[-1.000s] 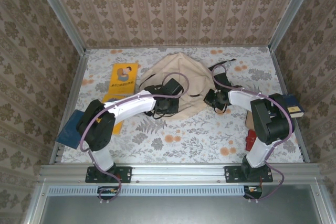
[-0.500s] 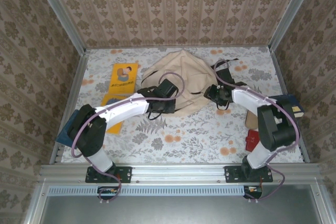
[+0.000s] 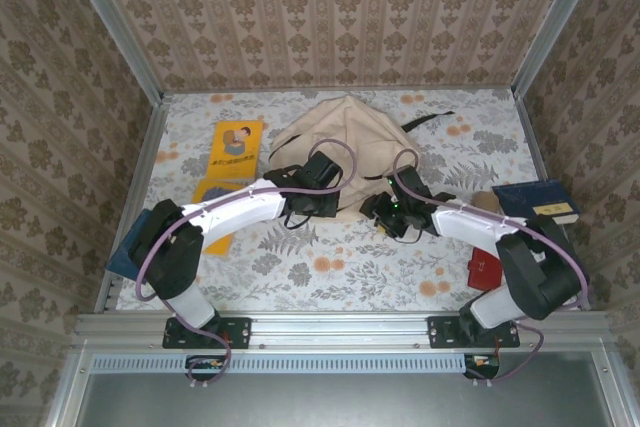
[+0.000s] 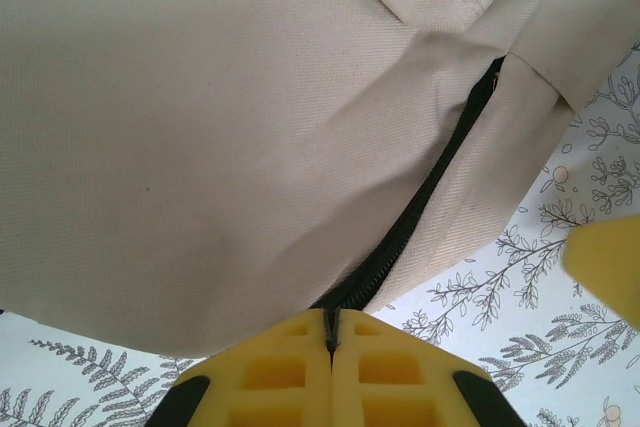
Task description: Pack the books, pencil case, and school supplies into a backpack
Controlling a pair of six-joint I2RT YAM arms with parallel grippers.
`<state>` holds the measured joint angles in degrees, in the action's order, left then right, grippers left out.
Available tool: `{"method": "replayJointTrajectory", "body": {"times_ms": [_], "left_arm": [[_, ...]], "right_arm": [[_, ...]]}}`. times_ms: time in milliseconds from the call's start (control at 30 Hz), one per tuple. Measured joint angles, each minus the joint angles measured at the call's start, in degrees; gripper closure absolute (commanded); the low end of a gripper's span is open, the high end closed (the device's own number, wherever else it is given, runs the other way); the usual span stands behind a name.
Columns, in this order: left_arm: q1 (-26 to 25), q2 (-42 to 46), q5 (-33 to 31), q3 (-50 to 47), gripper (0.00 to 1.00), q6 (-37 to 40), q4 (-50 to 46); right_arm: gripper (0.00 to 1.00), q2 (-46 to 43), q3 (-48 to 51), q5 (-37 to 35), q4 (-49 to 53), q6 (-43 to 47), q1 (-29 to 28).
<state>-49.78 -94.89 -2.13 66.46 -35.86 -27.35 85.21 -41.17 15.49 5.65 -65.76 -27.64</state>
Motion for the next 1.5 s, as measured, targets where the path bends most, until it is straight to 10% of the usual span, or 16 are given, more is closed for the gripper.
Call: {"method": "replayJointTrajectory", "body": {"times_ms": [500, 1500], "left_arm": [[0.04, 0.00, 0.63, -0.07, 1.00, 0.09, -0.46], [6.51, 10.67, -5.31, -9.62, 1.00, 2.54, 1.27]], "right_arm": [[0.94, 10.32, 0.26, -0.98, -13.84, -8.28, -0.63], [0.94, 12.22, -10.25, -2.49, 4.87, 21.59, 11.65]]}}
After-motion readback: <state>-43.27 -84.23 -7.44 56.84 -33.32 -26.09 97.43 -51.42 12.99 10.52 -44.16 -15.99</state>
